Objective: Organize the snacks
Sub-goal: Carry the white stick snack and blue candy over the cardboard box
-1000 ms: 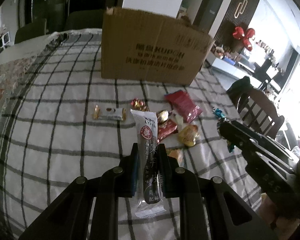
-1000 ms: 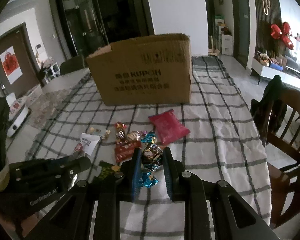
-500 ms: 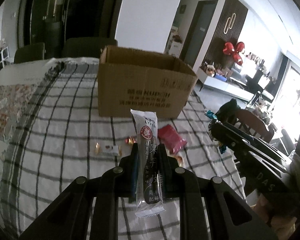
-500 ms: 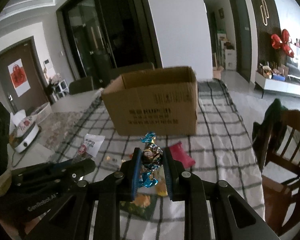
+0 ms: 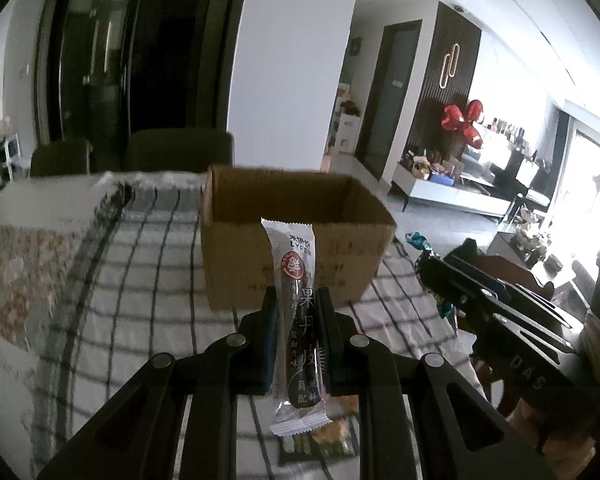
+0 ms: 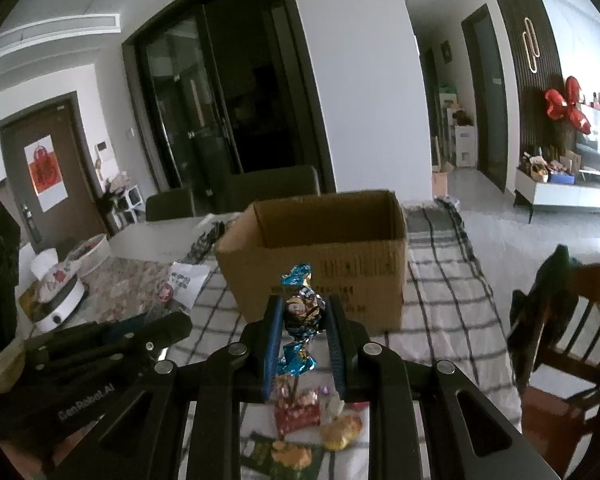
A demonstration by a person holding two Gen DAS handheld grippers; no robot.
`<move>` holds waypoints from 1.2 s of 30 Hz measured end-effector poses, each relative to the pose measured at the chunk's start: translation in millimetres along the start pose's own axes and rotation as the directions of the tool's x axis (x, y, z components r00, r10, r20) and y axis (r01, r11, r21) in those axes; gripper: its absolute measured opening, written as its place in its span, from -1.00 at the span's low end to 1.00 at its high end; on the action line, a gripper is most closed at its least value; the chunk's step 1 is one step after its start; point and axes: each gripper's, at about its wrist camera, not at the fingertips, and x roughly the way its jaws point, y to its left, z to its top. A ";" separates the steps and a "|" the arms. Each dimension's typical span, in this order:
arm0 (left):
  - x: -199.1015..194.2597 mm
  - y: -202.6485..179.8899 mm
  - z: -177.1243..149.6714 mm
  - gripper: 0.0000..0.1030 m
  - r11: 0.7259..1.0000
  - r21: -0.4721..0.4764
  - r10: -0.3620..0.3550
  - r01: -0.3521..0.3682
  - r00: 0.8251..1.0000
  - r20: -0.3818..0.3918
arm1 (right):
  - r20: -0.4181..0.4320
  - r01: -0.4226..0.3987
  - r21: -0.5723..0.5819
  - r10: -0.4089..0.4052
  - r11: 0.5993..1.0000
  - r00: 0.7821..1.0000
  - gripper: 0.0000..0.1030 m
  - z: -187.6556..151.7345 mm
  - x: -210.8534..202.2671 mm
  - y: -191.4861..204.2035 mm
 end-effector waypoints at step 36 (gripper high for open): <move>127.5 13.8 97.4 -0.64 0.992 0.123 0.037 -0.035 0.999 -0.014 | -0.011 0.048 -0.048 -0.049 0.998 0.999 -0.56 84.5 118.4 -33.9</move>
